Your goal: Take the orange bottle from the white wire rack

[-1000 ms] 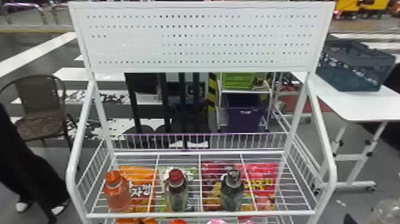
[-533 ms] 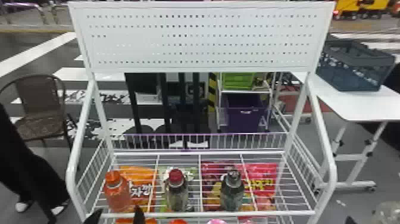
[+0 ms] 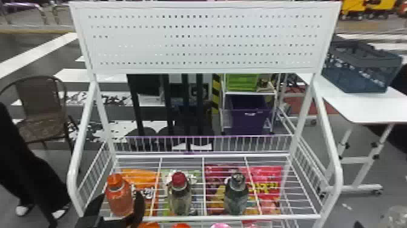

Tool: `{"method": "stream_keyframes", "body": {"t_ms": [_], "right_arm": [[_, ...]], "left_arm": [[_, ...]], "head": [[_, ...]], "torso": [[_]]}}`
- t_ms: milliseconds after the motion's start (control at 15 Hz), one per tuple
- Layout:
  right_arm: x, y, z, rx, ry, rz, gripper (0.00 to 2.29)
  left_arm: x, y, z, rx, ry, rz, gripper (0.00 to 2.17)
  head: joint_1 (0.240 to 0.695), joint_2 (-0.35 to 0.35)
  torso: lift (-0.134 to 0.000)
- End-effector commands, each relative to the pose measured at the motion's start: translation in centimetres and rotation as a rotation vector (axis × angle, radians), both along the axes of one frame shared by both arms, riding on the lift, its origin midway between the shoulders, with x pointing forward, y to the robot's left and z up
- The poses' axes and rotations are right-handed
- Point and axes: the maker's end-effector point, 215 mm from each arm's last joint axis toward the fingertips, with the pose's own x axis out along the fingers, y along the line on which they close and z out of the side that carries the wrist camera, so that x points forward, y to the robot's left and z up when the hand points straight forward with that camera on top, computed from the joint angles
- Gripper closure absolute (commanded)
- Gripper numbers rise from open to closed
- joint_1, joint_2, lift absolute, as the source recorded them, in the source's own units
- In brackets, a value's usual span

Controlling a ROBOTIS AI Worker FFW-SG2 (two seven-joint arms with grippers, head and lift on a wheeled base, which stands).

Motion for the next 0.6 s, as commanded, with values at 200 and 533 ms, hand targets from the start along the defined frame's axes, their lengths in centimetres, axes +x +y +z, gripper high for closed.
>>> {"method": "stream_keyframes", "body": {"t_ms": [200,533], "right_arm": [[0.2,-0.4,-0.3,-0.002,0.011,-0.007,1.10],[0.6,-0.4,-0.4,0.001,0.018,-0.008,1.10]], "left_arm": [[0.7,0.4,1.3,-0.019,-0.058,0.003,1.54],[0.1,0.4,2.7,-0.032,-0.082,0.003,2.02]], "head": [[0.499,0.000],[0.499,0.000]], "torso": [[0.000],[0.000]]}}
